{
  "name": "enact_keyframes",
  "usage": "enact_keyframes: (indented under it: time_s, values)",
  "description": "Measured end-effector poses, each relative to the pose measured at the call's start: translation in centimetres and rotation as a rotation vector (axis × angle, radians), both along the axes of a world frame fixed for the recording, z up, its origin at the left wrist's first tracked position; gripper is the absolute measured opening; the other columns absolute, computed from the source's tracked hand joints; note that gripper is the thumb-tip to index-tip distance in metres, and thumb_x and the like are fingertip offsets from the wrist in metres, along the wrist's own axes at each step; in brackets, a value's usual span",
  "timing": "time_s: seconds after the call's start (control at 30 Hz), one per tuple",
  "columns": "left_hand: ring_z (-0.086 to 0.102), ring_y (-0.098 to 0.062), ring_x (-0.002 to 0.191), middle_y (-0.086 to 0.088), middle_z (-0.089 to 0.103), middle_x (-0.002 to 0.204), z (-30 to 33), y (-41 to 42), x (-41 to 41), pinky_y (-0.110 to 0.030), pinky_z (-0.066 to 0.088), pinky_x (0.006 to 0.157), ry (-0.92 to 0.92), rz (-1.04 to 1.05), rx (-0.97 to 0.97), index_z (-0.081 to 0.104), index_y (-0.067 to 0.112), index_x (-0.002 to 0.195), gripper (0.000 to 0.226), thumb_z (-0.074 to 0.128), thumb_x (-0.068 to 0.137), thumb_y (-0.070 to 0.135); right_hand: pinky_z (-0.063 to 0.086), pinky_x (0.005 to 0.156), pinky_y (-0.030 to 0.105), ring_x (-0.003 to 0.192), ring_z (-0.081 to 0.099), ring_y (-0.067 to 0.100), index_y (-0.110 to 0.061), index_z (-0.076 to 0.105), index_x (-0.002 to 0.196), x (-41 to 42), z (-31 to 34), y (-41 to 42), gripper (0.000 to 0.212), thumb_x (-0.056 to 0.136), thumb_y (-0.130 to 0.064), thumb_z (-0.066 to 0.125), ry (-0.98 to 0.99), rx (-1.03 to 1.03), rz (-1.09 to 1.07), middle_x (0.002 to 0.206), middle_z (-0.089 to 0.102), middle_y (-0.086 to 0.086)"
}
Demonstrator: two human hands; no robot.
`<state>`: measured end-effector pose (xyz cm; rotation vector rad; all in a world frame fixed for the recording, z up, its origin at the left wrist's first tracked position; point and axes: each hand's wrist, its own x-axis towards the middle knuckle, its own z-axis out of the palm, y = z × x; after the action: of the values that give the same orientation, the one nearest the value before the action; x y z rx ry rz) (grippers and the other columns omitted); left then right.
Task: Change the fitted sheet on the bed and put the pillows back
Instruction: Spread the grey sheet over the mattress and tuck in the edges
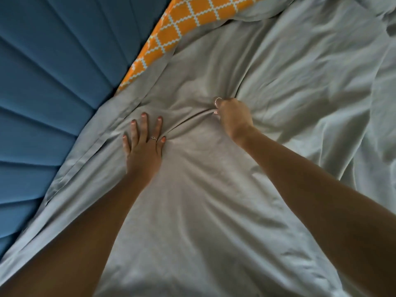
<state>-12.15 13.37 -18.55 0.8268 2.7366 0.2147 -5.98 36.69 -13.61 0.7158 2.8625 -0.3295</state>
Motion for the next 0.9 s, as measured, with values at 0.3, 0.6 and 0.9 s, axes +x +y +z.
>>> enact_keyframes:
  time_s: [0.3,0.6,0.9]
  values:
    - [0.029,-0.039,0.139,-0.019,0.028,0.154,-1.8,1.7,-5.4,-0.051,0.024,0.109,0.089,-0.071,0.129,0.035,0.01,0.147,0.052,0.024,0.1,0.029,0.042,0.078,0.039,0.098,0.061,0.039,-0.006,0.055,0.122,-4.1,1.6,-1.3,0.031,0.095,-0.01,0.042,0.298,-0.058,-0.322,0.105,0.066,0.019]
    - [0.052,-0.051,0.106,-0.031,0.052,0.126,2.3,-0.8,-12.2,-0.05,0.043,0.084,-0.099,0.08,0.233,0.047,-0.001,0.129,0.049,0.038,0.096,0.034,0.034,0.092,0.035,0.119,0.05,0.041,0.009,0.013,0.146,-17.0,5.4,-8.2,0.07,0.086,0.004,0.049,0.304,-0.576,-0.22,0.137,0.045,0.029]
    - [0.045,-0.044,0.123,-0.022,0.036,0.147,5.6,2.6,-10.2,-0.052,0.041,0.097,0.116,-0.075,0.415,0.031,0.003,0.145,0.068,0.051,0.08,0.006,0.037,0.1,0.041,0.124,0.046,0.036,-0.015,0.027,0.149,-0.7,4.3,3.6,0.058,0.094,-0.017,0.045,0.157,0.058,-0.449,0.144,0.041,0.013]
